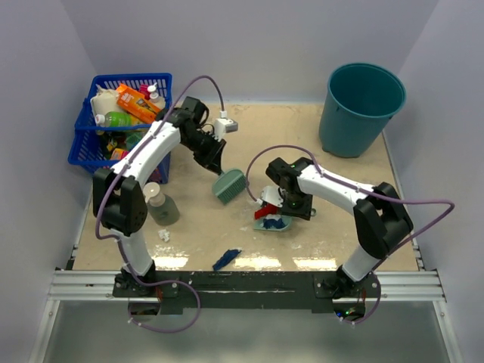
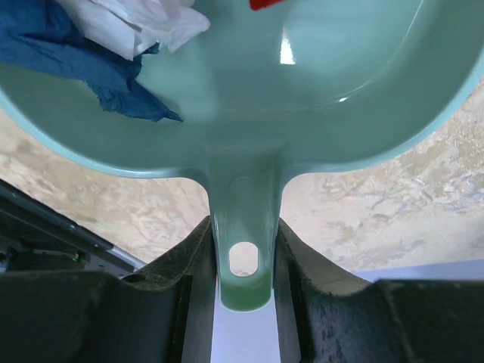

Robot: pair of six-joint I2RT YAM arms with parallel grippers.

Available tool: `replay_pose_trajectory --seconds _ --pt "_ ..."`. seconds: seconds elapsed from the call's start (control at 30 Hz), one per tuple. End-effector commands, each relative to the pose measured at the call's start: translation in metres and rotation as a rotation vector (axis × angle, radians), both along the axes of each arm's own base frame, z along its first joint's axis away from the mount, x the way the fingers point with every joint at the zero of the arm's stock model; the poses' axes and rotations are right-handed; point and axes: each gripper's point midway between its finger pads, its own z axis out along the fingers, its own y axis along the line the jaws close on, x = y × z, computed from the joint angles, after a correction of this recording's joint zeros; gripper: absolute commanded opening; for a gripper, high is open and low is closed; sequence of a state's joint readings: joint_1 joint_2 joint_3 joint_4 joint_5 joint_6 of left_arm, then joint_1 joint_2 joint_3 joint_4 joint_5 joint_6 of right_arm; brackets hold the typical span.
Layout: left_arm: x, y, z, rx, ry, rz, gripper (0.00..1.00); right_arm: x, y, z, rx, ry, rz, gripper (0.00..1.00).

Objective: Sweep away the paper scraps from the table

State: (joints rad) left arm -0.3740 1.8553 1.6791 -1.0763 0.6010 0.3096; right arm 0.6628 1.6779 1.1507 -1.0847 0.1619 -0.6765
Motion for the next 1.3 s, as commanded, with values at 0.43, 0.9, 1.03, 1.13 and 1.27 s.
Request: replay_pose_trajectory --seconds 0.43,0.9,1.03,1.13,1.27 --pt "-0.156 0.009 0.035 -0.311 -0.204 -0.652 0.0 -0.029 -0.013 0.008 0.032 0.034 0.043 0.0" --pt "-0.188 0.001 -0.017 -0.218 -0.024 -0.781 0.0 -0.026 -0.003 0.008 0.042 0.059 0.002 0.0" --pt "-0.15 -0.009 -0.011 -0.182 -0.057 -0.656 0.0 -0.024 -0.002 0.01 0.053 0.04 0.003 0.0" --pt "-0.111 -0.013 -0.008 -0.152 -0.181 -0.57 0.0 -0.023 -0.007 0.01 0.045 0.013 0.017 0.0" --pt "-0.055 -0.014 0.001 -0.126 -0.328 -0.429 0.0 -0.025 -0.009 0.011 0.06 0.008 0.06 0.0"
